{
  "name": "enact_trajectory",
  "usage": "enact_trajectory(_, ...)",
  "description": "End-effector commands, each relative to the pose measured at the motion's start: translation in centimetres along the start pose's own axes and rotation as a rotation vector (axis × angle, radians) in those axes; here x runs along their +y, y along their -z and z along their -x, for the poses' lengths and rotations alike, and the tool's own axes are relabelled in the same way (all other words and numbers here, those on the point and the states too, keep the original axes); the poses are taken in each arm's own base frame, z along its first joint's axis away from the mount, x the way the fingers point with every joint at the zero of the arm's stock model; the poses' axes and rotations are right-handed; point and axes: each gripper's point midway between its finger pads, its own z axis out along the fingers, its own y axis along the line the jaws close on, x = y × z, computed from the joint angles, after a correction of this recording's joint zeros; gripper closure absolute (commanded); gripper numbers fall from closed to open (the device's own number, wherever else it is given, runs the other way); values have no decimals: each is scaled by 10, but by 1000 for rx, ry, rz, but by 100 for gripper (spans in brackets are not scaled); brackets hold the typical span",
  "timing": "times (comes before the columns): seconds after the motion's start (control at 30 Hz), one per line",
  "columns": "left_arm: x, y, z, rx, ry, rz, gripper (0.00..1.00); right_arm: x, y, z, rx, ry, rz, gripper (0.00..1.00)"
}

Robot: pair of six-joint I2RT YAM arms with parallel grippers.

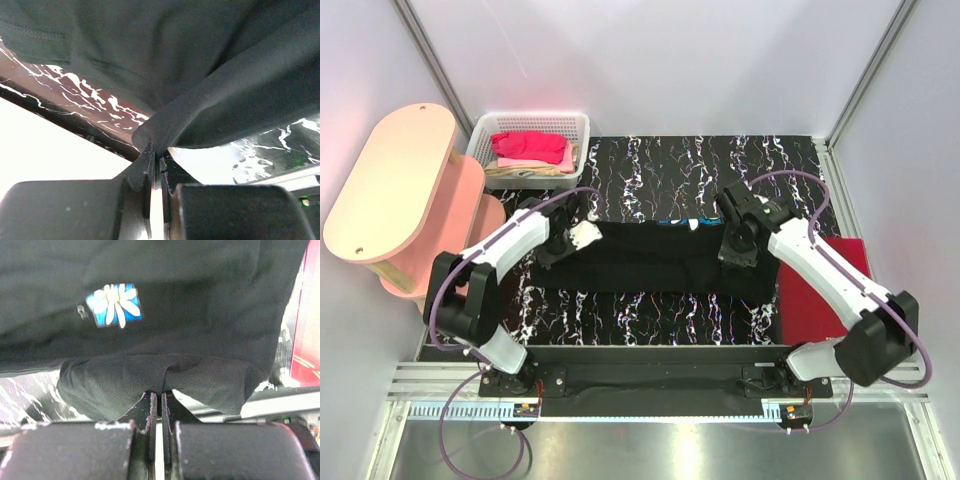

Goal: Fold and stack the t-shirts
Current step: Fold the tshirt

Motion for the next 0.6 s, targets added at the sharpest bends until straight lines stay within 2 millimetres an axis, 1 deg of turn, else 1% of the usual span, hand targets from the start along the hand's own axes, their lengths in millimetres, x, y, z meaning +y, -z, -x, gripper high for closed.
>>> enact_trajectory(0.0, 42, 5, 10, -11, 25, 99, 94, 14, -9, 37, -53, 0, 56, 100)
enact_trajectory(0.03, 45, 1, 10, 4, 26, 97, 94, 15, -14, 44, -52, -12, 58, 100)
enact_trajectory(0.1, 56, 1, 12, 5, 37, 109, 95, 17, -18, 50, -52, -15, 62, 100)
enact_trajectory(0.13, 58, -4, 13, 16, 41, 102, 95, 21, -22, 54, -54, -17, 66, 100)
enact_trajectory(0.17, 65, -2, 17, 8, 48, 113, 95, 21, -24, 58, -54, -19, 67, 100)
enact_trajectory(0.2, 67, -8, 19, 22, 47, 106, 95, 23, -26, 59, -51, -18, 68, 100)
enact_trajectory(0.23, 74, -6, 26, 12, 54, 120, 95, 25, -30, 64, -52, -19, 66, 100)
enact_trajectory(0.27, 77, -7, 29, 15, 56, 119, 95, 26, -33, 66, -50, -20, 67, 100)
enact_trajectory(0.3, 78, -15, 32, 28, 58, 107, 94, 26, -35, 69, -50, -23, 64, 100)
enact_trajectory(0.33, 83, -15, 38, 19, 64, 114, 95, 29, -39, 72, -49, -21, 65, 100)
enact_trajectory(0.4, 82, -25, 40, 39, 65, 96, 95, 27, -44, 78, -52, -26, 58, 100)
enact_trajectory(0.47, 84, -29, 45, 37, 71, 90, 95, 24, -51, 85, -51, -32, 47, 100)
enact_trajectory(0.5, 83, -34, 46, 45, 69, 79, 95, 24, -57, 87, -43, -36, 48, 100)
enact_trajectory(0.57, 86, -36, 49, 42, 75, 81, 95, 23, -65, 91, -40, -40, 45, 100)
